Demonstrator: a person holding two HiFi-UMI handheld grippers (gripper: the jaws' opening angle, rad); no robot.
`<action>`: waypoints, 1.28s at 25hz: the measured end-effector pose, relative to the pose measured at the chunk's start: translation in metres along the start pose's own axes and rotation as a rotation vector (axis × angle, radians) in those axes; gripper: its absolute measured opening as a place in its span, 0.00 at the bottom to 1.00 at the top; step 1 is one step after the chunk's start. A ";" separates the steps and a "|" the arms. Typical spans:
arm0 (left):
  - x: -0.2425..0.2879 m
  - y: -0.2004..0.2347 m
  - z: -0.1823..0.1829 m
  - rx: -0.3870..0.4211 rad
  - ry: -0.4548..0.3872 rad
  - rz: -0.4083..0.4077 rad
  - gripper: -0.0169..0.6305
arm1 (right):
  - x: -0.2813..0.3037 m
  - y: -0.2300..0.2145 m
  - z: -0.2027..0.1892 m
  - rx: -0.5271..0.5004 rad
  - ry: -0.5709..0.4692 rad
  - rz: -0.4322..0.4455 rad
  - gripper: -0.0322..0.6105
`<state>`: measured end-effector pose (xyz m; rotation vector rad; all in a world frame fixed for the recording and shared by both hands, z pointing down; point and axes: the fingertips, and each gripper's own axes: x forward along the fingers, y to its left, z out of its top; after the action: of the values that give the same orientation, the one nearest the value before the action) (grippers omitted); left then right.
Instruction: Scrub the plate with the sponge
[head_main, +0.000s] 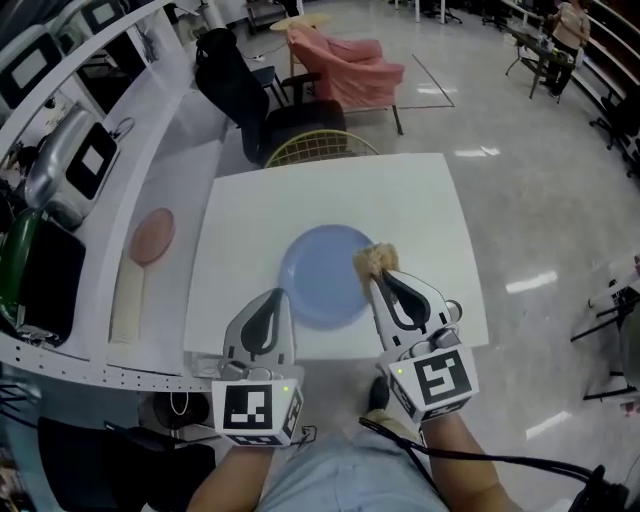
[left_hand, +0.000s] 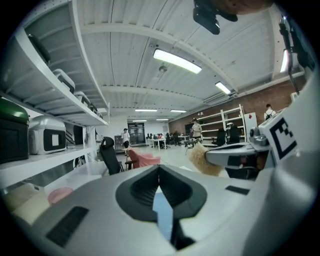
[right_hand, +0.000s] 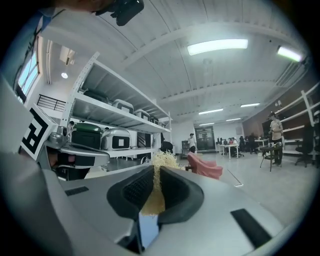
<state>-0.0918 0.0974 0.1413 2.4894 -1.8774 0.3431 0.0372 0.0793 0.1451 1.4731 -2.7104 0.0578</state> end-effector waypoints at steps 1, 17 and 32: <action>0.005 0.001 0.005 0.004 -0.004 0.008 0.05 | 0.006 -0.005 0.004 0.000 -0.011 0.010 0.11; 0.062 0.070 0.021 -0.004 -0.061 0.086 0.05 | 0.097 -0.018 0.025 -0.050 -0.047 0.051 0.11; 0.129 0.100 -0.086 -0.118 0.175 -0.051 0.05 | 0.151 -0.009 -0.074 0.035 0.209 0.027 0.11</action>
<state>-0.1679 -0.0417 0.2349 2.3424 -1.7139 0.4217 -0.0345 -0.0476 0.2287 1.3554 -2.5740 0.2476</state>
